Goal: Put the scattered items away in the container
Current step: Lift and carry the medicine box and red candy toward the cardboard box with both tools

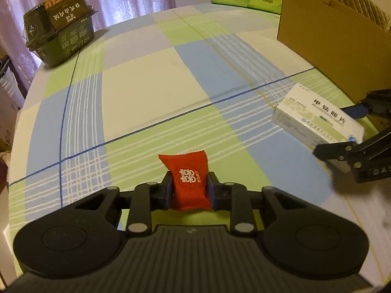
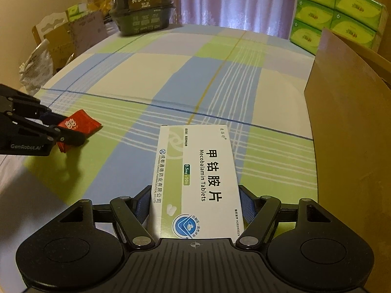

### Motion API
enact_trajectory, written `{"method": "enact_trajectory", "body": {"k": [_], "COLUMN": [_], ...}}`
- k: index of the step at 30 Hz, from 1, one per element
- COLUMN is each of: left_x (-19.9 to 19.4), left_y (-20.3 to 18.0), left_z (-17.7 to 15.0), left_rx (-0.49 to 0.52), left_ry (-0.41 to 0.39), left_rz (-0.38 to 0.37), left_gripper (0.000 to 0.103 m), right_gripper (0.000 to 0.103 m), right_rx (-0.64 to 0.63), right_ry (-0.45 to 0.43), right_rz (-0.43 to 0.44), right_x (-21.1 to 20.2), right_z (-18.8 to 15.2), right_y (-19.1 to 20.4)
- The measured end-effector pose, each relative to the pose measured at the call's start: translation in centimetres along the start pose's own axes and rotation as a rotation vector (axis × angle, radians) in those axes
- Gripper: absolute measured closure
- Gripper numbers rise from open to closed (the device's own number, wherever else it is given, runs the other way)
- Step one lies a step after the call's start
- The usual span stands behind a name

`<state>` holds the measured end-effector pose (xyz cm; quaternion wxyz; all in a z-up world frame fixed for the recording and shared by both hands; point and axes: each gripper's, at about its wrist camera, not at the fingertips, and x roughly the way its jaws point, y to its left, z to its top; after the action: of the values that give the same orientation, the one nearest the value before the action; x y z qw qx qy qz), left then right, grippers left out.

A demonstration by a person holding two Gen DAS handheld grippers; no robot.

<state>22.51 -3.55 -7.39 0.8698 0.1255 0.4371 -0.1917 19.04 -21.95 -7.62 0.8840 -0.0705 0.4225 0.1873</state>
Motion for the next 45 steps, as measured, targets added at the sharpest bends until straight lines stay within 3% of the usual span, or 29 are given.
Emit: {"method": "enact_trajectory", "body": {"k": [3, 5, 11, 20, 21, 22, 38, 45], "left_x": [-0.5, -0.4, 0.2, 0.3, 0.4, 0.4, -0.9, -2.5], "left_y": [-0.4, -0.8, -2.3, -3.5, -3.5, -3.5, -3.8, -4.8], "left_z": [0.2, 0.2, 0.1, -0.2, -0.2, -0.2, 0.1, -0.1], "left_rx": [-0.010, 0.001, 0.043, 0.095, 0.095, 0.093, 0.037, -0.012], "left_ry": [-0.023, -0.020, -0.003, -0.015, -0.016, -0.015, -0.036, -0.053], "left_rz": [-0.038, -0.051, -0.075, -0.044, -0.043, -0.045, -0.093, -0.111], "left_gripper": [0.081, 0.081, 0.081, 0.076, 0.076, 0.078, 0.081, 0.081], "right_gripper": [0.029, 0.016, 0.016, 0.016, 0.019, 0.030, 0.030, 0.030], "right_rx": [0.005, 0.007, 0.021, 0.010, 0.007, 0.004, 0.048, 0.077], "right_ry": [-0.007, -0.014, -0.027, -0.013, -0.007, -0.006, -0.007, -0.031], "right_rz": [0.000, -0.002, -0.008, -0.022, -0.030, -0.032, -0.048, -0.053], "right_x": [0.1, 0.2, 0.6, 1.0, 1.0, 1.1, -1.8, -5.2], "right_z": [0.1, 0.2, 0.8, 1.0, 0.9, 0.8, -0.3, -0.7], "right_y": [-0.1, -0.2, -0.4, 0.1, 0.1, 0.1, 1.0, 1.6]}}
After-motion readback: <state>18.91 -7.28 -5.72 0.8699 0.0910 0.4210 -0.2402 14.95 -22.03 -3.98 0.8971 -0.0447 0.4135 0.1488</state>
